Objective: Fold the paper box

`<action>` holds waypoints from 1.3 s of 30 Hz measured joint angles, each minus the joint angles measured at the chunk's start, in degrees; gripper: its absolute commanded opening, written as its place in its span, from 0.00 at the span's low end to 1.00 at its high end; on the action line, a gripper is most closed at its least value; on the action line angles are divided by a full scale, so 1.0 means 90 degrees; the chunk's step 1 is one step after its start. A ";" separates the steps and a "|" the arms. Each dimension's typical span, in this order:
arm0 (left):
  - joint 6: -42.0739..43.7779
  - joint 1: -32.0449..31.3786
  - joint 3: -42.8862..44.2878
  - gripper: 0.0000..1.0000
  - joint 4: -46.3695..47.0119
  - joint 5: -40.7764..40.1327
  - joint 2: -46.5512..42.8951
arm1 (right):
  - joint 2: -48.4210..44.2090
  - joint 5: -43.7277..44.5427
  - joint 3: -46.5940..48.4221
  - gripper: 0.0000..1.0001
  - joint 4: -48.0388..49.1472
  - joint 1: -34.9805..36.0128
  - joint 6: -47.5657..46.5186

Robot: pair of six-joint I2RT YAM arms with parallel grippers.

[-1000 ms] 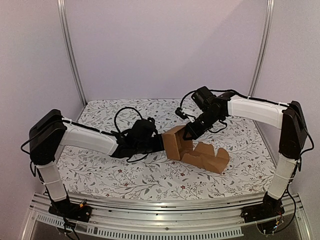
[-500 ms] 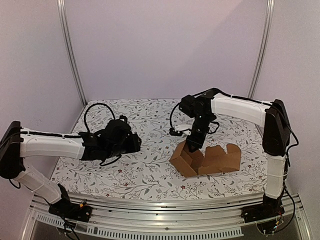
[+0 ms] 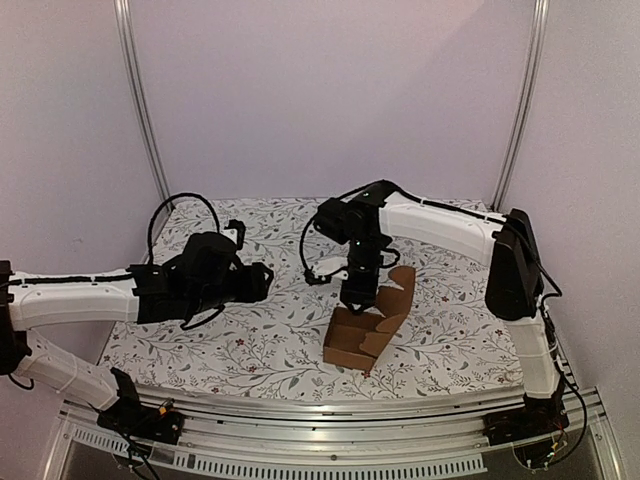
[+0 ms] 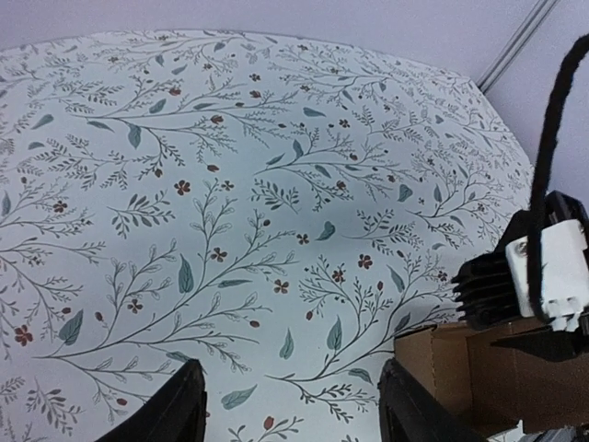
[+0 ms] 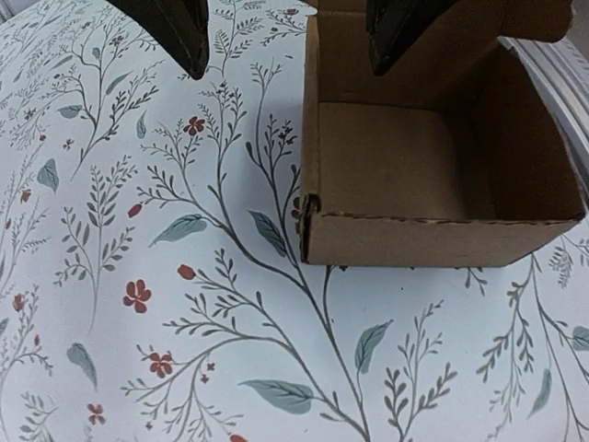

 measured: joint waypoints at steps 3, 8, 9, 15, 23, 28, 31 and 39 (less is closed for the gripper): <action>0.0449 0.0041 0.0146 0.64 0.0002 0.0304 0.0036 | -0.0588 -0.0107 0.0146 0.63 -0.0029 -0.0024 -0.0100; 0.1192 0.0056 0.0799 0.64 0.0015 0.1069 0.0444 | -0.1824 -0.0209 0.0381 0.63 -0.0007 -0.0143 -0.0262; 0.1348 0.0056 0.0986 0.64 -0.0007 0.1285 0.0585 | -0.2101 -0.0277 0.0379 0.63 -0.0002 -0.0226 -0.0265; 0.1870 0.0056 0.2198 0.63 -0.0340 0.2045 0.1562 | -0.3905 -0.0542 -0.1035 0.74 0.0238 -0.1345 -0.0100; 0.1809 0.0051 0.3604 0.57 -0.1370 0.2596 0.3259 | -0.6538 -0.1331 -0.4862 0.84 0.1545 -0.3310 0.0724; 0.1569 -0.0024 0.3286 0.55 -0.1817 0.2764 0.3344 | -0.6810 -0.2203 -0.6169 0.78 0.1749 -0.3286 0.0709; 0.1387 -0.0061 0.2662 0.53 -0.1875 0.2781 0.2907 | -0.6581 -0.2591 -0.6509 0.77 0.1831 -0.3283 0.0636; 0.0663 -0.0401 0.0845 0.51 -0.1435 0.2759 0.2016 | -0.4806 -0.3541 -0.5166 0.69 0.2108 -0.2662 0.0653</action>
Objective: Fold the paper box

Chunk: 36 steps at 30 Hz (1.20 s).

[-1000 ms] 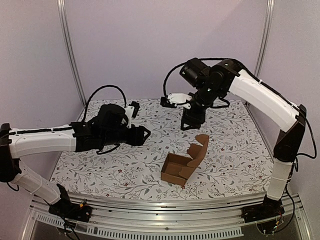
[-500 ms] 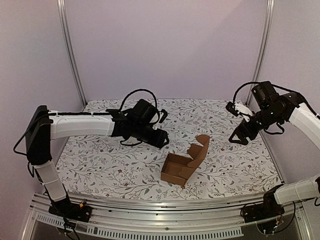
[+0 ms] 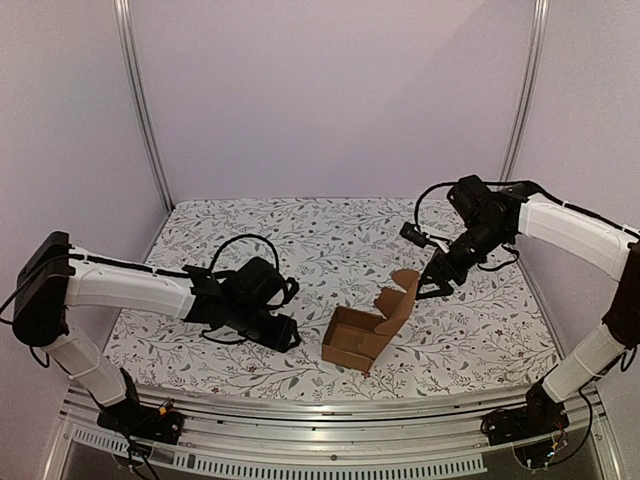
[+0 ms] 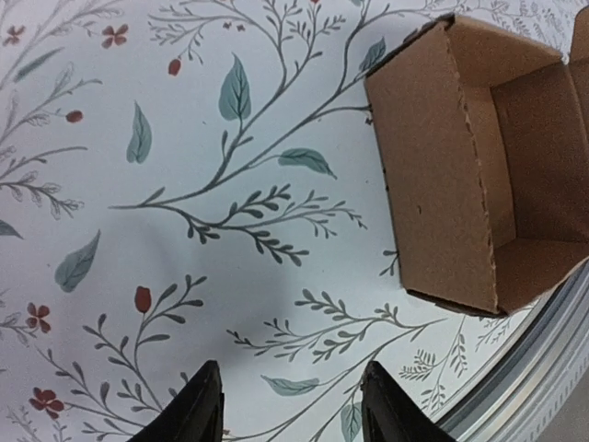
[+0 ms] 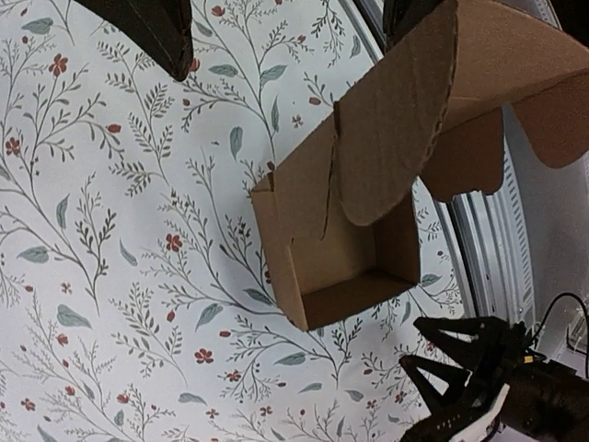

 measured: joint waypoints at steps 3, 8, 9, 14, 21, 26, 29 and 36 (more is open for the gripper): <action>-0.0325 -0.0420 -0.0248 0.51 0.0216 -0.0146 0.0129 | 0.0680 -0.0129 0.0566 0.69 0.0478 0.0311 0.0260; -0.0862 -0.1311 -0.0296 0.51 0.0702 -0.0529 0.0209 | 0.2307 -0.0282 0.2934 0.70 0.0634 0.0721 0.0753; -0.0950 -0.1467 -0.0304 0.51 0.0743 -0.0607 0.0209 | 0.2620 -0.0299 0.3458 0.71 0.0678 0.0765 0.0840; -0.1175 -0.2006 -0.0338 0.52 0.0466 -0.1059 -0.0085 | 0.3247 -0.0085 0.4376 0.74 0.0763 0.0804 0.1015; -0.0726 -0.1989 -0.0240 0.61 -0.0556 -0.2285 -0.1768 | 0.2212 0.0527 0.2873 0.80 0.1001 0.0141 0.0988; -0.0175 -0.1379 -0.0015 0.64 -0.0911 -0.2909 -0.2557 | 0.0627 0.0750 0.1554 0.76 0.1316 -0.0046 0.0741; 0.0257 -0.0828 0.0046 0.65 -0.0993 -0.2924 -0.2633 | 0.0270 0.0639 0.1413 0.72 0.1460 0.0039 0.0474; 0.1596 -0.0362 0.0814 0.76 -0.1117 -0.2397 -0.2193 | 0.0911 -0.0019 0.0967 0.67 0.1566 0.0075 0.0180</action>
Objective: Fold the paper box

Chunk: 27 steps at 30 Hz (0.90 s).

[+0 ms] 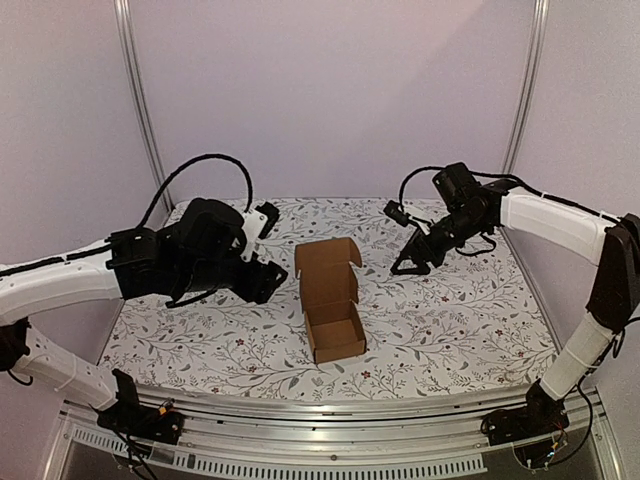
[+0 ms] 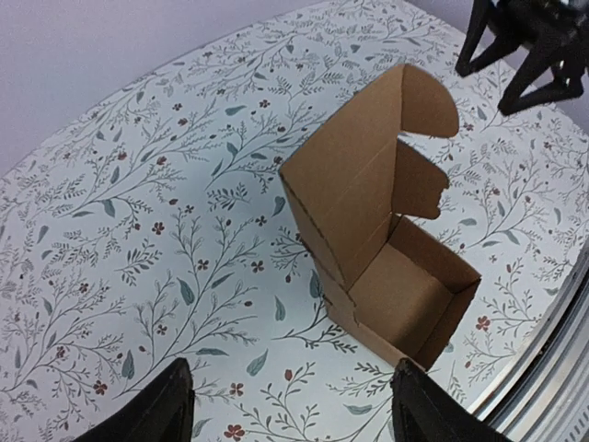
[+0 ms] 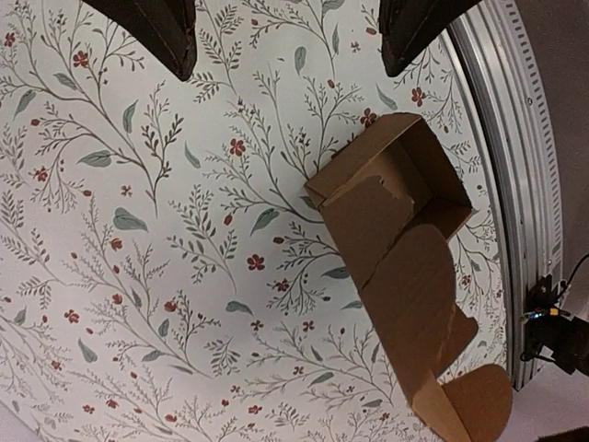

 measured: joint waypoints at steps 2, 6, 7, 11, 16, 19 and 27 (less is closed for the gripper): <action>0.0461 0.0019 0.0597 0.77 0.0012 0.0085 0.0231 | -0.0007 -0.0015 -0.0396 0.67 -0.0041 0.0053 -0.0131; 0.1171 0.0236 0.1965 0.75 -0.0061 0.0231 0.1049 | -0.0313 0.0325 -0.1022 0.67 -0.0083 0.0435 -0.0583; 0.1263 0.0321 0.2373 0.74 -0.0206 0.0236 0.1343 | -0.0483 0.0478 -0.1132 0.67 -0.0100 0.0622 -0.0702; 0.1205 0.0505 0.3208 0.73 -0.0556 0.0138 0.2093 | -0.1197 0.0920 -0.1341 0.66 -0.0100 0.1297 -0.1071; 0.0818 0.0503 0.1817 0.73 -0.0755 0.0022 0.1263 | -0.1447 0.1280 -0.1362 0.64 0.0019 0.1426 -0.1253; 0.0554 0.0503 0.0724 0.72 -0.0809 0.0075 0.0121 | -0.1324 0.1265 -0.1341 0.62 0.0058 0.1396 -0.1234; 0.0141 0.0682 -0.1304 0.71 0.0170 0.0466 -0.1596 | -0.0610 0.0444 -0.0996 0.63 0.0323 0.0933 -0.0940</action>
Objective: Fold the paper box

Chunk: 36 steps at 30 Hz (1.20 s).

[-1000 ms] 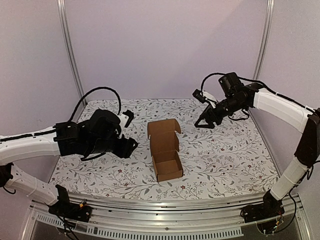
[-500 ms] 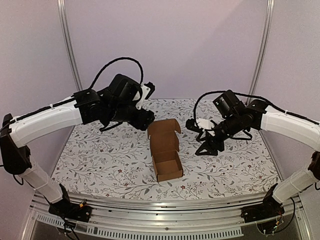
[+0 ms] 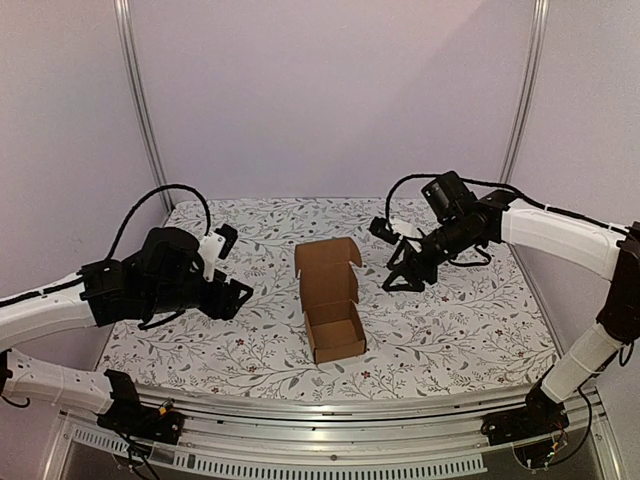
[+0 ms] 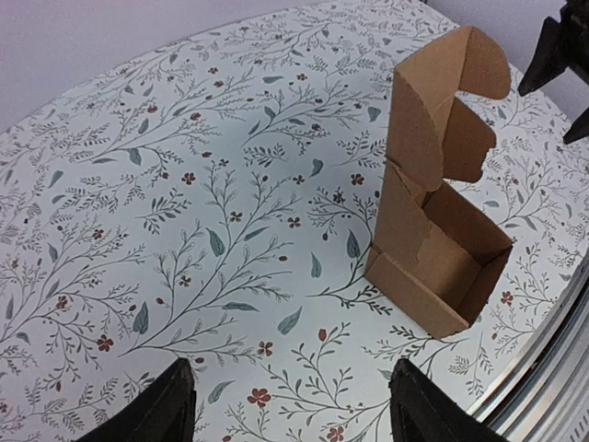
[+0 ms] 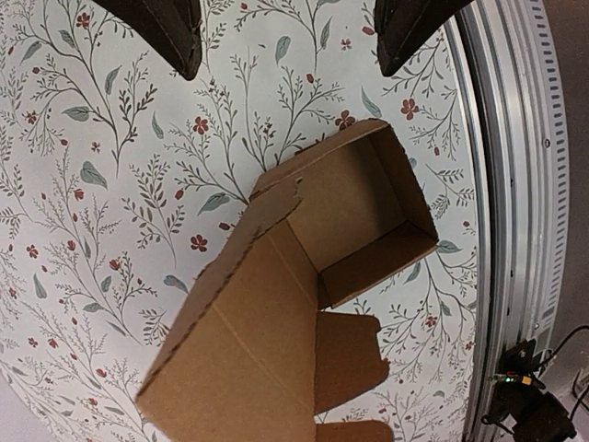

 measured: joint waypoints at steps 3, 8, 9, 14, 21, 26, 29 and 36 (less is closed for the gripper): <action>0.0029 0.0240 -0.0289 0.68 0.0610 0.0267 0.0588 | 0.0355 -0.0410 0.0401 0.63 0.0148 -0.0444 0.0216; 0.0316 0.0410 -0.0024 0.66 0.1452 0.0627 0.2127 | 0.1083 -0.0763 0.0967 0.64 0.0367 -0.0702 0.0398; 0.0393 0.0415 0.0070 0.66 0.1622 0.0753 0.2399 | 0.1214 -0.0811 0.1020 0.64 0.0389 -0.0699 0.0401; 0.0702 0.0415 0.0323 0.66 0.2477 0.1348 0.3072 | 0.1931 -0.1202 0.1207 0.64 0.0376 -0.0668 0.0352; 0.0838 0.0415 0.0663 0.64 0.3259 0.2028 0.3640 | 0.2171 -0.1547 0.1239 0.64 0.0325 -0.0546 0.0226; 0.0840 0.0415 0.0857 0.62 0.3475 0.2210 0.4044 | 0.2215 -0.1698 0.1253 0.63 0.0321 -0.0457 0.0226; 0.0840 0.0413 0.0911 0.60 0.3534 0.2263 0.4194 | 0.2256 -0.1758 0.1256 0.60 0.0333 -0.0452 0.0231; 0.0843 0.0398 0.0920 0.57 0.3609 0.2285 0.4238 | 0.2276 -0.1821 0.1256 0.54 0.0335 -0.0452 0.0296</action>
